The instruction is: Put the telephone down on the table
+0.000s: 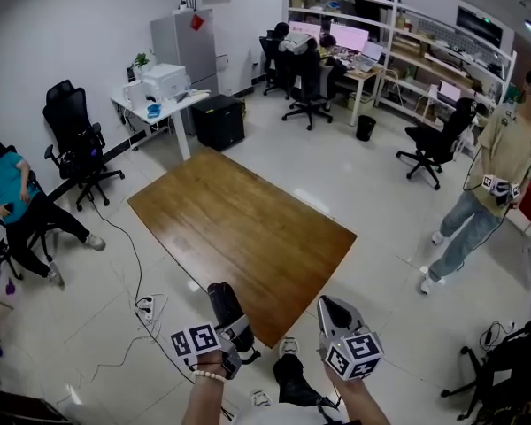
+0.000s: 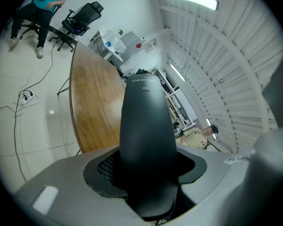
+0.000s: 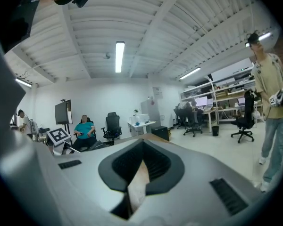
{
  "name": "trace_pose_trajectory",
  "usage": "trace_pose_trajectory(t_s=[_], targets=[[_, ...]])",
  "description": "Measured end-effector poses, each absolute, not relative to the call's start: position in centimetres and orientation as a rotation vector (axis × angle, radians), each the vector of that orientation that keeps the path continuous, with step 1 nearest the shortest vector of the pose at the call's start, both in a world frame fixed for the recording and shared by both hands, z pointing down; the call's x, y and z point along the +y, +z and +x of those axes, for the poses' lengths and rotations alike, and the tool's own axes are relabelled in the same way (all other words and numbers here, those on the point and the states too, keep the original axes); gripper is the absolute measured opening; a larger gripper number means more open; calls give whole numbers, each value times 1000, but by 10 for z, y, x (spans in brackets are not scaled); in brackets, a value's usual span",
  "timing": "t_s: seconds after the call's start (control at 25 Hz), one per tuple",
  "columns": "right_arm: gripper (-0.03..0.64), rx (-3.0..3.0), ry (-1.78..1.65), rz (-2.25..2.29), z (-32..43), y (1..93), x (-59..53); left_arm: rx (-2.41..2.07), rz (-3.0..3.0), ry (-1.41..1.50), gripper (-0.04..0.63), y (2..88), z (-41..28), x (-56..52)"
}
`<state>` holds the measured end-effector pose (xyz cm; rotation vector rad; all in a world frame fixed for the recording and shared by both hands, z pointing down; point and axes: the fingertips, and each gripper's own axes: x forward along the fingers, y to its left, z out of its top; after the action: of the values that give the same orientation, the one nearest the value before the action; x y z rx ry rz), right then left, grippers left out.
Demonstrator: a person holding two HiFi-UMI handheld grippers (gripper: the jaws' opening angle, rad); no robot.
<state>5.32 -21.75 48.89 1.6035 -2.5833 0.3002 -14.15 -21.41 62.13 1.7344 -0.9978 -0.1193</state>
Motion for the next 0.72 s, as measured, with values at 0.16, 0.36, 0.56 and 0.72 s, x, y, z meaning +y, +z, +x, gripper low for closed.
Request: trace_pose_trajectory(t_s=[0.16,0.36,0.56,0.72], targets=[[11,-2612,313,1589,51,488,-250,-1034,1718,-61,288,636,-144,-248],[11,-2637,345,1562,52,498,-299,-1078,1691,32,289,661,-144,-299],[11,-2639,371,1577,65,500,-345,-1104,1662,148,289,692,-139,-349],[11,-2622,418,1596,82,510,-374,-1117,1650,247,289,715,-126,-388]])
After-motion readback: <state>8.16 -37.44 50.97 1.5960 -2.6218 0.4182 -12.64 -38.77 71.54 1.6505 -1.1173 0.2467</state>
